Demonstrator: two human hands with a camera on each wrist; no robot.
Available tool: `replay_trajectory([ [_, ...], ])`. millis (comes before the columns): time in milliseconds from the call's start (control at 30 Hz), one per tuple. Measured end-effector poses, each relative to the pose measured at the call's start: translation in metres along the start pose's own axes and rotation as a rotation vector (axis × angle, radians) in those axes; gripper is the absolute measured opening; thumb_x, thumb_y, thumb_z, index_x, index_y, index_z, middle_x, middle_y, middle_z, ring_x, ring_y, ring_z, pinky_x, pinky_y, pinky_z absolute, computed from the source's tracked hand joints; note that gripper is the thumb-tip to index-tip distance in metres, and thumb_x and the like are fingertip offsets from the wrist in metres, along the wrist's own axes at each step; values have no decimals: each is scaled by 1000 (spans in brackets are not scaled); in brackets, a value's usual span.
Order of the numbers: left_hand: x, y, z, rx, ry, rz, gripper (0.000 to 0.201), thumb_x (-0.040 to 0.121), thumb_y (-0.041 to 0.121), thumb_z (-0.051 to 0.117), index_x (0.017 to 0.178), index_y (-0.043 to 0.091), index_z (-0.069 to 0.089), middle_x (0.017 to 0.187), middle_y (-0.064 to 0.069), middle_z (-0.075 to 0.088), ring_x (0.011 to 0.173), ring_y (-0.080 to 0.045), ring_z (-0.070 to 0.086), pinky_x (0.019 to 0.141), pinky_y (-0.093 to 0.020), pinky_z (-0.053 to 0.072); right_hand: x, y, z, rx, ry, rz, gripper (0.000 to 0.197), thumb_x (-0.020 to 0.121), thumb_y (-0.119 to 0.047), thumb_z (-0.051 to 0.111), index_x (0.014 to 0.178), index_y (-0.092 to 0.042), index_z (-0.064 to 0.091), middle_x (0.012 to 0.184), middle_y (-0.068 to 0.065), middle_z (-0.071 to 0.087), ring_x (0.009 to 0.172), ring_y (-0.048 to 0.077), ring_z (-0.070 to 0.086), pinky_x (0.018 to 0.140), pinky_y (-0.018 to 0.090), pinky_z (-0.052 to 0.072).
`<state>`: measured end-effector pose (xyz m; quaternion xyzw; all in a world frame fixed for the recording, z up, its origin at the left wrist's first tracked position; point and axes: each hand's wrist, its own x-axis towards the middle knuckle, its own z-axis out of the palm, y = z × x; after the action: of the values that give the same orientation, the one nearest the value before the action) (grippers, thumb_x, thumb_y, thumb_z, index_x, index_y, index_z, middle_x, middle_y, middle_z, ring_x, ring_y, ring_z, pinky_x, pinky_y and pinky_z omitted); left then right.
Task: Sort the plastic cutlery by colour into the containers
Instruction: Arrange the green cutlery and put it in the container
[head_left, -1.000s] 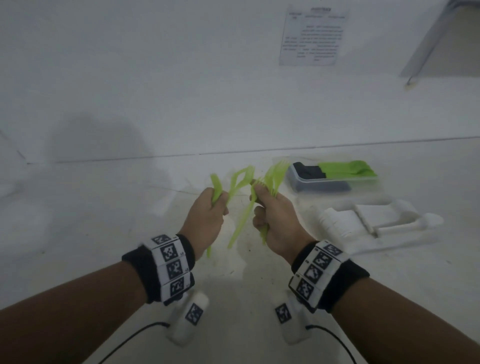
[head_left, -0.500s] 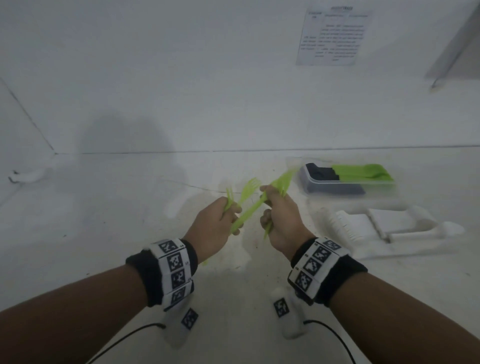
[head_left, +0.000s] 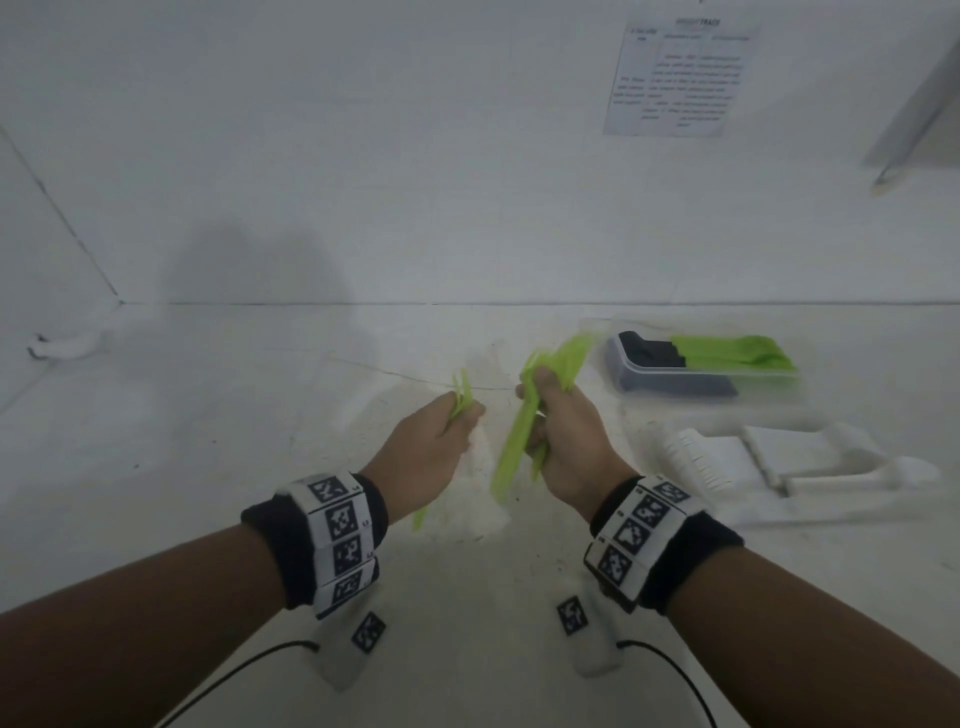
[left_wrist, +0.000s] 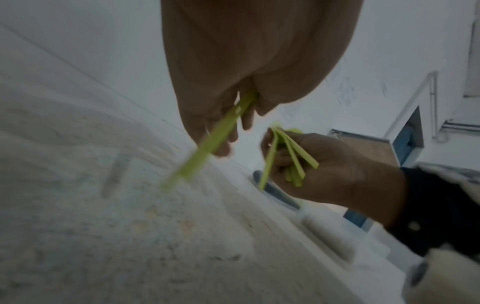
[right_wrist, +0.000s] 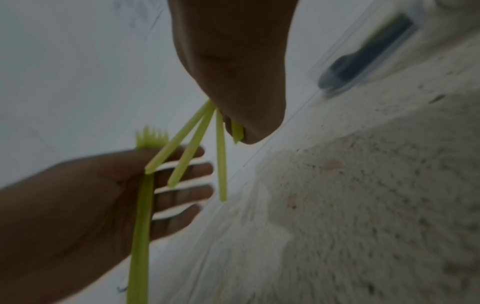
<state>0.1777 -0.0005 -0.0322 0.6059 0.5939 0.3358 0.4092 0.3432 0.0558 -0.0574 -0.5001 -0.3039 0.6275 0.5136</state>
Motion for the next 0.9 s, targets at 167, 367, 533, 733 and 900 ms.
replay_trajectory([
  [167,11,-3,-15,-3,125,-97,25,106,29,45,107,10,61,77,-2,46,59,-13,39,57,-29,33,4,-22,-12,15,69,-29,28,106,-36,56,111,-13,71,89,-2,64,47,6,35,48,23,33],
  [367,22,18,-6,-286,93,-232,30,99,46,43,109,19,53,87,2,38,73,-15,35,70,-31,32,-18,-15,8,-139,-75,-79,34,105,-38,58,113,-7,71,78,0,53,55,12,39,51,27,33],
  [533,27,18,10,-320,213,-91,13,104,31,53,107,20,58,95,-2,58,82,-15,56,80,-35,51,-29,-12,19,-174,-159,-123,28,106,-32,56,98,-9,69,72,5,49,53,10,43,47,21,37],
  [733,21,27,15,-602,165,-60,20,100,19,64,106,3,75,101,-20,75,87,-25,70,93,-49,58,-27,-17,23,-61,-193,-135,36,108,-30,52,108,1,70,100,24,73,90,33,71,89,51,59],
  [900,10,30,8,-654,40,-63,25,104,20,58,115,3,73,111,-17,75,100,-28,72,91,-37,60,-28,-18,25,-46,-219,-118,36,108,-31,53,111,1,69,96,20,71,90,32,69,89,51,57],
])
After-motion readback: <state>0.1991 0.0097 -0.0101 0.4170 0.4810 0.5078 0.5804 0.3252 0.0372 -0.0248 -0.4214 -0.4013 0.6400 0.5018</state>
